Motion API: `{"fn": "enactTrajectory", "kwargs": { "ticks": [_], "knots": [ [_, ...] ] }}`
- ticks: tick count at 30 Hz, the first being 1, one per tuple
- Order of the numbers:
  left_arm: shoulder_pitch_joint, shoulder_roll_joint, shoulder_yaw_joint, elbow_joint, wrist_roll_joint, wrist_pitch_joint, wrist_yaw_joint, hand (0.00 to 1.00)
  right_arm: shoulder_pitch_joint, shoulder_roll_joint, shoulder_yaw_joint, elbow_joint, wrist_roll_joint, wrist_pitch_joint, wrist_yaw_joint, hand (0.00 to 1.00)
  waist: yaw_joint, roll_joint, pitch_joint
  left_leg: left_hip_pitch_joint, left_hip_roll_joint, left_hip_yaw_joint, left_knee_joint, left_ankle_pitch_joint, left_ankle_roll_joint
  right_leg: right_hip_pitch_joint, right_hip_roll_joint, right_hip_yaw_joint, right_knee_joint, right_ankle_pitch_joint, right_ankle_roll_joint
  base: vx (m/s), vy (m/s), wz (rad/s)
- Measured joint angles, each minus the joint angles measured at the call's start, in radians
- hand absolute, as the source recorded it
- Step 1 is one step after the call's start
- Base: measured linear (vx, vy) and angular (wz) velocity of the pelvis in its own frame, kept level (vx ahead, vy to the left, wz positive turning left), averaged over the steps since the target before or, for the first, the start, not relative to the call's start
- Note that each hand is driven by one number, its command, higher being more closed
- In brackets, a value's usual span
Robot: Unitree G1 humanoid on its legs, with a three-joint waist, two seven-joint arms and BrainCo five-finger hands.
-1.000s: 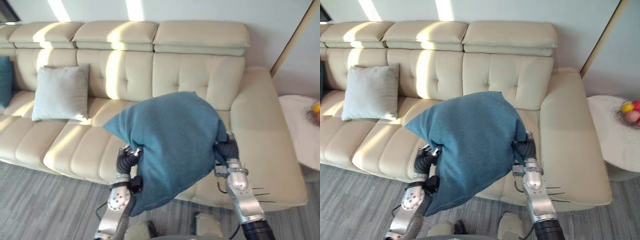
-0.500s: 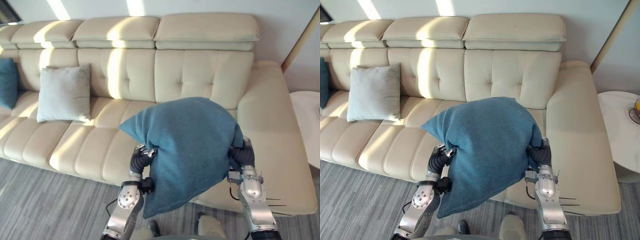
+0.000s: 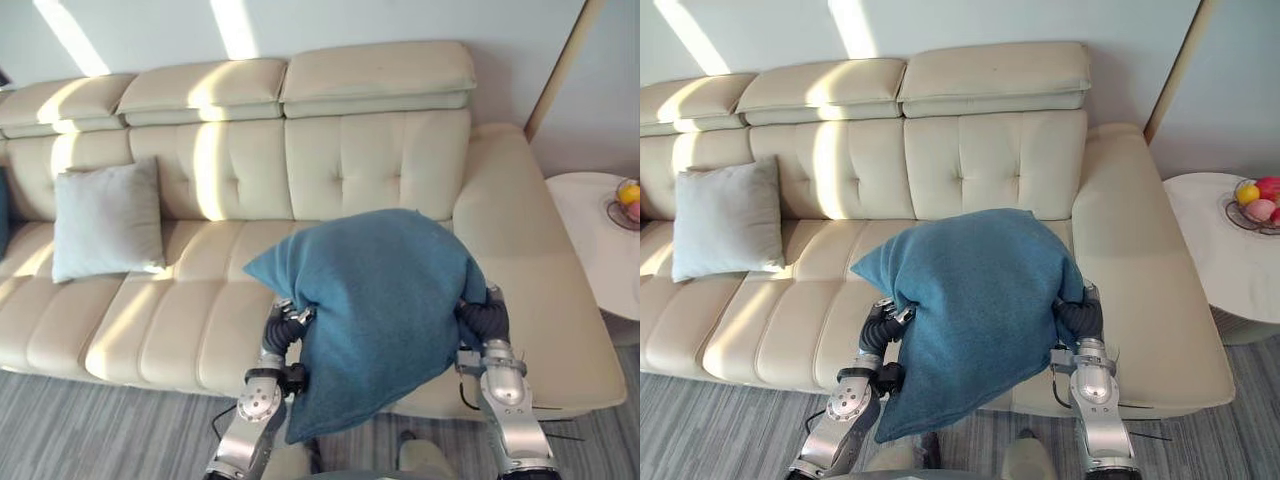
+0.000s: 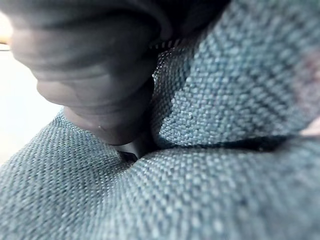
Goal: Pick up cushions and gather them together orderly.
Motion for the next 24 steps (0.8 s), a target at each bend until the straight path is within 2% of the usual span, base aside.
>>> {"fn": "enactTrajectory", "kwargs": {
  "ticks": [2,5,8,12,15,19,23,24],
  "knots": [
    [-0.014,0.006,0.0,0.0,0.019,0.003,0.001,1.0,-0.004,0.003,0.0,0.0,-0.028,0.005,-0.002,1.0,0.0,-0.002,-0.002,0.002,-0.023,0.02,-0.024,0.008,0.012,-0.002,-0.023,0.012,-0.037,0.019,0.011,0.09,0.112,-0.16],
    [-0.076,0.012,0.0,0.0,0.044,0.015,0.02,1.0,-0.037,0.004,0.0,0.001,-0.068,0.021,-0.026,1.0,0.0,-0.003,-0.001,-0.027,-0.028,0.02,-0.032,0.015,0.022,-0.029,-0.028,0.012,-0.053,0.04,0.006,0.04,0.054,-0.02],
    [-0.205,0.038,0.001,0.025,0.07,0.02,0.057,1.0,-0.136,0.001,0.001,0.021,-0.117,0.024,-0.081,1.0,-0.001,-0.001,0.012,-0.104,-0.028,0.019,-0.045,0.049,0.034,-0.112,-0.024,0.01,-0.054,0.077,-0.008,-0.04,0.007,-0.01],
    [-0.511,0.071,0.013,0.159,0.093,0.021,0.154,1.0,-0.429,-0.01,0.002,0.122,-0.168,0.03,-0.202,1.0,-0.015,0.001,0.105,-0.221,-0.03,0.015,-0.064,0.098,0.053,-0.231,-0.022,0.006,-0.064,0.124,-0.016,-0.16,0.016,0.03],
    [-0.825,0.143,0.038,0.333,0.128,0.038,0.211,1.0,-0.707,-0.034,0.002,0.23,-0.187,0.039,-0.295,1.0,-0.015,0.004,0.199,-0.289,-0.034,0.014,-0.104,0.161,0.058,-0.305,-0.022,0.008,-0.093,0.18,0.005,-0.24,0.011,0.0],
    [-1.214,0.24,0.044,0.554,0.163,0.047,0.25,1.0,-1.044,-0.064,-0.006,0.367,-0.195,0.056,-0.388,1.0,-0.016,0.01,0.28,-0.359,-0.035,0.001,-0.187,0.255,0.062,-0.397,-0.012,0.003,-0.113,0.235,0.011,-0.13,-0.013,0.06],
    [-1.542,0.267,0.079,0.701,0.205,0.06,0.283,1.0,-1.387,-0.096,-0.081,0.562,-0.196,0.071,-0.456,1.0,-0.015,0.019,0.298,-0.435,-0.051,-0.011,-0.26,0.322,0.071,-0.471,-0.016,-0.002,-0.176,0.296,0.024,-0.1,0.007,0.06],
    [-1.576,0.269,0.08,0.715,0.208,0.06,0.285,1.0,-1.414,-0.106,-0.082,0.573,-0.196,0.071,-0.466,1.0,-0.015,0.021,0.299,-0.447,-0.052,-0.014,-0.26,0.324,0.073,-0.474,-0.018,-0.008,-0.19,0.303,0.026,-0.05,0.035,0.11]
  ]
}}
